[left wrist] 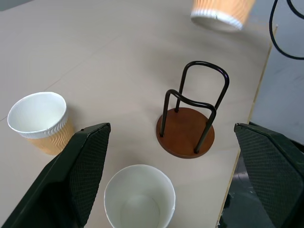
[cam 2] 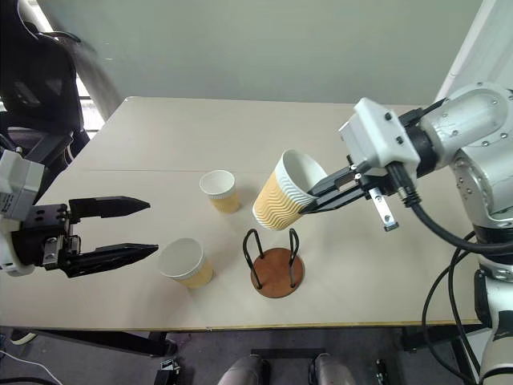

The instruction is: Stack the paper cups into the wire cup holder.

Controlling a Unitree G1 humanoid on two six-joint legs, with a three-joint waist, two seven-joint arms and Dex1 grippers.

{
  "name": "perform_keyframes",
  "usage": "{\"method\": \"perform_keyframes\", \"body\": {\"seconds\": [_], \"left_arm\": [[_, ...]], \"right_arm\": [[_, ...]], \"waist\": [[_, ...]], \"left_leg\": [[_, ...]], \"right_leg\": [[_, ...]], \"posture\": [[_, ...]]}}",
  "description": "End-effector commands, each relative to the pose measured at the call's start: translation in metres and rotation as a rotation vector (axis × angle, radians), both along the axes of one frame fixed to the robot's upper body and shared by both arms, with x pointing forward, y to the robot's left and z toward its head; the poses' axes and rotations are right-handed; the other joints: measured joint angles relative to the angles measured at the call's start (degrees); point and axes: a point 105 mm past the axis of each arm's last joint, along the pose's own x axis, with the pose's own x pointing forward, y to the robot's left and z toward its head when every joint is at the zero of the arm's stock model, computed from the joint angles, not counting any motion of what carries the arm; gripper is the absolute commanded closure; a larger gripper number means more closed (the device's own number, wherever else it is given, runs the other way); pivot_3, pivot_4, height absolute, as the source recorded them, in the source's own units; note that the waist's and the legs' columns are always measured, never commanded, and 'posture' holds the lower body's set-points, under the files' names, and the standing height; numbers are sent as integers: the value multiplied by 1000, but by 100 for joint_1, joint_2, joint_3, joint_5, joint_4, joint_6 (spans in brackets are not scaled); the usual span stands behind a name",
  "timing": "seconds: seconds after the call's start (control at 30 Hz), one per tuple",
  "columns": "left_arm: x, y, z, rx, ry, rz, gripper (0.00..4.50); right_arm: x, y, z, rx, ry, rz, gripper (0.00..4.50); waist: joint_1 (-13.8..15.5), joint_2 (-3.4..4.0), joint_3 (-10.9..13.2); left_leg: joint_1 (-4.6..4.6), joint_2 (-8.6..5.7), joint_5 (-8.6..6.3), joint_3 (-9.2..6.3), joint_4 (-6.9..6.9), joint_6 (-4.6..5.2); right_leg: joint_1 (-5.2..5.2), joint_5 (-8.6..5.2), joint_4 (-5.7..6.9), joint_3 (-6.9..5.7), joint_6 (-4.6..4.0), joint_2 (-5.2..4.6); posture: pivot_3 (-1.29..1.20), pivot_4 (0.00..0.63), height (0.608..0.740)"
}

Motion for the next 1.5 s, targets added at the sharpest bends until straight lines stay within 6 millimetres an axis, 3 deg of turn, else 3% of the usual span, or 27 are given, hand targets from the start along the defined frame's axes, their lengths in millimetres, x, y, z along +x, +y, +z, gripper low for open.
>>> {"method": "perform_keyframes", "body": {"seconds": [0.03,0.3,0.57,1.17,1.5], "left_arm": [[-4,-3,8,8,-50,-6,0],[-6,-4,8,13,-44,-3,0],[-7,-5,7,18,-40,-2,0],[-8,-5,7,28,-38,3,0],[-8,-4,7,46,-30,-7,0]], "right_arm": [[-2,8,-5,-11,-20,13,4481],[6,21,-29,-36,-1,12,4481],[6,23,-47,-78,32,20,4481],[11,23,-63,-131,-8,26,4481],[20,18,-57,-126,-37,-17,1150]], "waist": [[-2,0,0],[-11,0,0],[-9,0,0],[-11,0,0],[-11,0,0]], "left_leg": [[0,0,0,0,1,0],[3,3,1,1,1,-1],[1,3,-2,1,1,-2],[1,4,-3,1,0,-4],[1,4,-3,1,0,-5]], "right_leg": [[0,1,0,0,-2,0],[-2,5,5,-2,-8,0],[-3,9,3,-2,-10,0],[-4,11,3,-3,-15,0],[-4,10,3,-3,-16,0]], "posture": [[0,150,740],[0,150,740],[0,150,740],[0,150,740],[0,150,740]]}}
